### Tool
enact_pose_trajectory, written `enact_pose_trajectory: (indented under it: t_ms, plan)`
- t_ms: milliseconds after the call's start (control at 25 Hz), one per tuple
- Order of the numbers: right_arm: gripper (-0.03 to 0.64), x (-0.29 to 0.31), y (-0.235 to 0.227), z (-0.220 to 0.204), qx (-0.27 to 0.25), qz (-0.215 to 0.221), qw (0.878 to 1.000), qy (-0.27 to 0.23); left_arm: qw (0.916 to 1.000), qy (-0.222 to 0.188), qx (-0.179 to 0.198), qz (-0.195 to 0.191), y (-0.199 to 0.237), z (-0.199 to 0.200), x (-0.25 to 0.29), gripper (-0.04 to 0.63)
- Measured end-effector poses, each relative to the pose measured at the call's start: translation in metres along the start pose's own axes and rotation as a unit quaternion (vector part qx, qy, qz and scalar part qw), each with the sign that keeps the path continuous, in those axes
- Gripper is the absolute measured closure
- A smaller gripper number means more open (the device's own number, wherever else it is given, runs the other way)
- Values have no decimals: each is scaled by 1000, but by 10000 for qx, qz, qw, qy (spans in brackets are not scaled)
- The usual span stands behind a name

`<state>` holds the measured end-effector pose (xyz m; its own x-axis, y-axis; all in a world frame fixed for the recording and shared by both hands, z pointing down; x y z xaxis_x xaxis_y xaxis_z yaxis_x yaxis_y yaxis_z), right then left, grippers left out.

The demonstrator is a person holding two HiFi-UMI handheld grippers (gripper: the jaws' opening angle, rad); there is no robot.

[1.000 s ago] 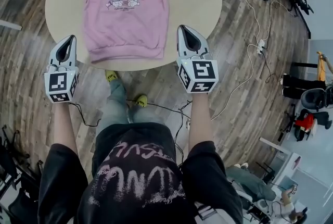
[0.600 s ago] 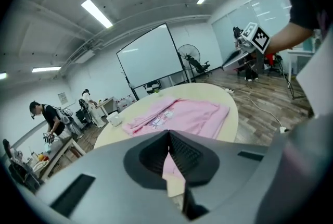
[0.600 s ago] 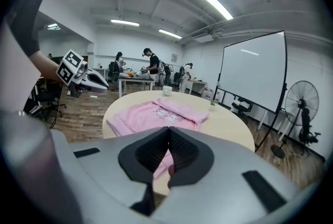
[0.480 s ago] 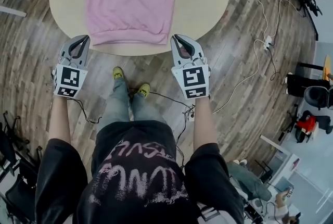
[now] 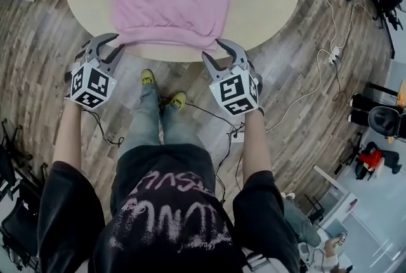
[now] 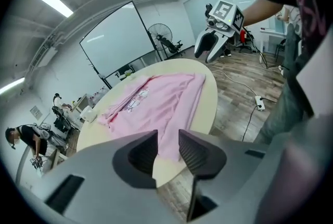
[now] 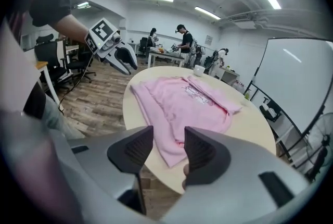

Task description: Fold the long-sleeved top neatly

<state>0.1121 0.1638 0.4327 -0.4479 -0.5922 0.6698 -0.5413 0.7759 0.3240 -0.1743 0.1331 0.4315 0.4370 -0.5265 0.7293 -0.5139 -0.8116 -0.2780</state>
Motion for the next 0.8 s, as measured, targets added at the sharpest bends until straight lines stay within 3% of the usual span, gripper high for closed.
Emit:
enact_pose_trajectory:
  t_ms: [200, 440, 800]
  plan:
    - [419, 23, 7, -13, -332, 294, 9983, 367, 9982, 298, 345, -382, -9, -7, 23, 438]
    - [419, 41, 9, -22, -332, 534, 9965, 557, 9944, 548, 622, -656, -10, -12, 46, 428]
    - [422, 64, 10, -30, -489, 931, 9908, 848, 9904, 708, 723, -947, -8, -17, 65, 425]
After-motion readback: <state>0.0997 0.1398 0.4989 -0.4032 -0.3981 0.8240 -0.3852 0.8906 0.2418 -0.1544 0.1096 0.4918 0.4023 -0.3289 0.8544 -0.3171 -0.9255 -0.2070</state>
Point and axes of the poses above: the fingertips, and each gripper's own axes: x forward along the fingers, y to its left, z out of its top, the point moved 6 cm from there along -x, backward along the fingers, and after that the axes turned 9 degrees about -x, right-handed, at the moved point
